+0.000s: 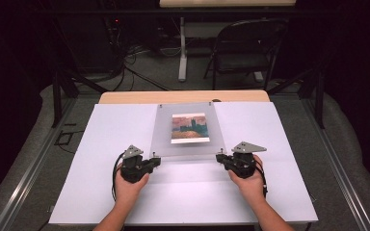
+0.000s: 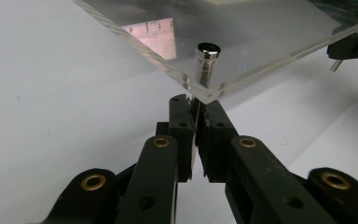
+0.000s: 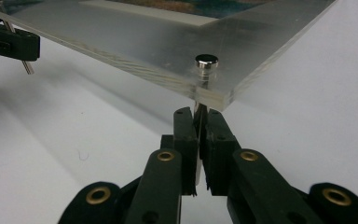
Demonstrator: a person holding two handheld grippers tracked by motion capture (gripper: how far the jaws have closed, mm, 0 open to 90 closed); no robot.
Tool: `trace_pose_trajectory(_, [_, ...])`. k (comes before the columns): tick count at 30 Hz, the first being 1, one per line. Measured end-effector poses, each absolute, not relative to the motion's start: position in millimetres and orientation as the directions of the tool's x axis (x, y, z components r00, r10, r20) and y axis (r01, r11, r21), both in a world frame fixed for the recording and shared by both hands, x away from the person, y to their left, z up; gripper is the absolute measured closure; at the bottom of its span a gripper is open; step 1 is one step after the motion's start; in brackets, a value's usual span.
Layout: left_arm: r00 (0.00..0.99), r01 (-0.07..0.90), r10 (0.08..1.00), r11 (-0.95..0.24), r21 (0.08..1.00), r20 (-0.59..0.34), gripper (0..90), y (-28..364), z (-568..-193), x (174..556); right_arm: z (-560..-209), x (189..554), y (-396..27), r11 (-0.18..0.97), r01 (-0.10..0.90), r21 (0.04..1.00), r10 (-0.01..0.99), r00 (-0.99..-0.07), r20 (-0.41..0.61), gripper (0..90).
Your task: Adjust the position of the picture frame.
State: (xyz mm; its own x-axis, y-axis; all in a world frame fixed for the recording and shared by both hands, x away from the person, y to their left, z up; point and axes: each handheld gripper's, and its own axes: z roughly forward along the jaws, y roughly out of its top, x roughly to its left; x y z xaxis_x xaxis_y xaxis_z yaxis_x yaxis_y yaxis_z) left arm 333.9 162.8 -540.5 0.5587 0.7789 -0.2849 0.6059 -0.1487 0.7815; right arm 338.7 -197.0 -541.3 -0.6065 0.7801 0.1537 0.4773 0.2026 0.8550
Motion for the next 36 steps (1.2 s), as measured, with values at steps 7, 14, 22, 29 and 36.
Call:
trace_pose_trajectory(7, [0.547,0.622,0.786,-0.151,0.768,-0.289,84.3,164,-547,342,-547,344,-193,0.218,0.491,0.843,0.785,-0.601,0.147,85.3])
trace_pose_trajectory(14, [0.543,0.627,0.791,-0.159,0.763,-0.281,84.2,162,-550,344,-551,346,-193,0.226,0.5,0.836,0.79,-0.596,0.142,85.3])
trace_pose_trajectory(22, [0.545,0.639,0.791,-0.176,0.749,-0.279,83.9,161,-555,344,-556,346,-193,0.24,0.511,0.825,0.789,-0.598,0.14,85.3])
trace_pose_trajectory(29, [0.543,0.649,0.795,-0.192,0.736,-0.272,83.5,160,-560,345,-564,346,-191,0.259,0.53,0.807,0.79,-0.597,0.138,85.2])
trace_pose_trajectory(36, [0.541,0.649,0.796,-0.188,0.737,-0.273,83.3,160,-560,344,-564,345,-191,0.253,0.527,0.811,0.791,-0.595,0.14,85.0])
